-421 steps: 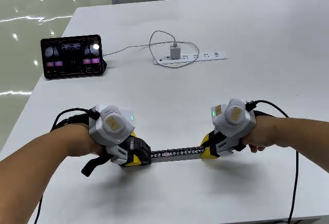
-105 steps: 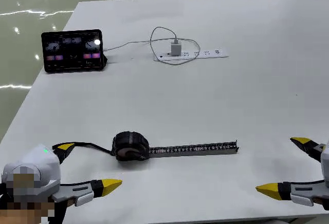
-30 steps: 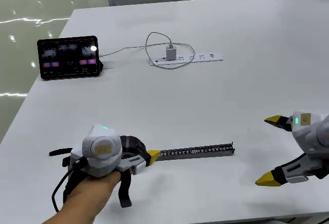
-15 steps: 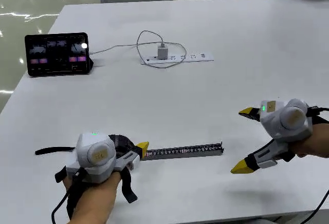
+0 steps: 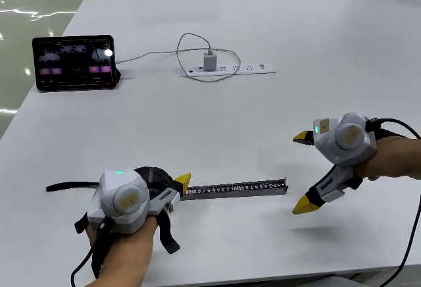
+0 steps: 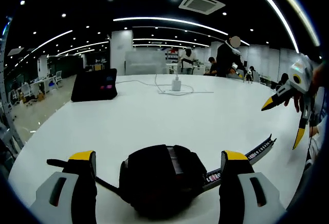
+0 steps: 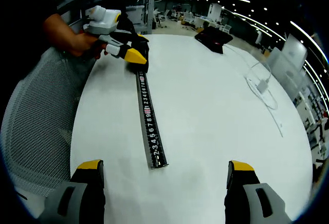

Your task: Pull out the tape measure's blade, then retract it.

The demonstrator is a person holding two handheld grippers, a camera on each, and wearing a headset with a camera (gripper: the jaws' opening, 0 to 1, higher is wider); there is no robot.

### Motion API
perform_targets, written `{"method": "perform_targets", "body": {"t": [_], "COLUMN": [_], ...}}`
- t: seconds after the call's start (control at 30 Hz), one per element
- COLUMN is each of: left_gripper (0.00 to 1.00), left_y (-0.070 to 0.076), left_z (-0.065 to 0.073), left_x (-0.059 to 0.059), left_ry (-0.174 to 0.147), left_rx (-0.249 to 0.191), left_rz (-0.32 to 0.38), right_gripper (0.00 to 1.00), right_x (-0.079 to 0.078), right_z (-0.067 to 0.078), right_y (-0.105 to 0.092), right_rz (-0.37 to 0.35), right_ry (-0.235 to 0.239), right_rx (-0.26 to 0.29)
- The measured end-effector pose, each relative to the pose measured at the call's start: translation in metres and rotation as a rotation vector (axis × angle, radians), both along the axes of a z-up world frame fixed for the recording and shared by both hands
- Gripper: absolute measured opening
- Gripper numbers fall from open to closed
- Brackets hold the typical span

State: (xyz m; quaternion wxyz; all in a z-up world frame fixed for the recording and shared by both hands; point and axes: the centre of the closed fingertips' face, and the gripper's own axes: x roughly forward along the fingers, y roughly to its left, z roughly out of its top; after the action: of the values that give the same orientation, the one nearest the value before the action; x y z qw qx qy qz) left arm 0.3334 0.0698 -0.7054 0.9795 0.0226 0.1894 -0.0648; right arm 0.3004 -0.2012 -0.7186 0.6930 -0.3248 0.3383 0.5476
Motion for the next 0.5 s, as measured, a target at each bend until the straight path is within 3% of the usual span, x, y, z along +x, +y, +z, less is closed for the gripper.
{"method": "perform_targets", "body": {"t": [0.13, 0.2, 0.33, 0.5], "left_gripper": [0.99, 0.99, 0.99, 0.99], "left_y": [-0.002, -0.005, -0.007, -0.006], "left_z": [-0.006, -0.005, -0.003, -0.002], "left_x": [-0.002, -0.001, -0.002, -0.001], "left_ry": [0.025, 0.02, 0.019, 0.011], "left_rx": [-0.018, -0.018, -0.032, -0.037], "left_rz": [0.003, -0.009, -0.017, -0.016], "right_gripper": [0.95, 0.96, 0.89, 0.73], "right_x": [-0.002, 0.001, 0.001, -0.003], "right_z": [-0.011, -0.015, -0.019, -0.026], "right_y": [0.002, 0.003, 0.006, 0.004], "right_rz": [0.035, 0.047, 0.084, 0.115], "right_ry": [0.015, 0.018, 0.03, 0.061], "right_rx": [-0.033, -0.036, -0.055, -0.086]}}
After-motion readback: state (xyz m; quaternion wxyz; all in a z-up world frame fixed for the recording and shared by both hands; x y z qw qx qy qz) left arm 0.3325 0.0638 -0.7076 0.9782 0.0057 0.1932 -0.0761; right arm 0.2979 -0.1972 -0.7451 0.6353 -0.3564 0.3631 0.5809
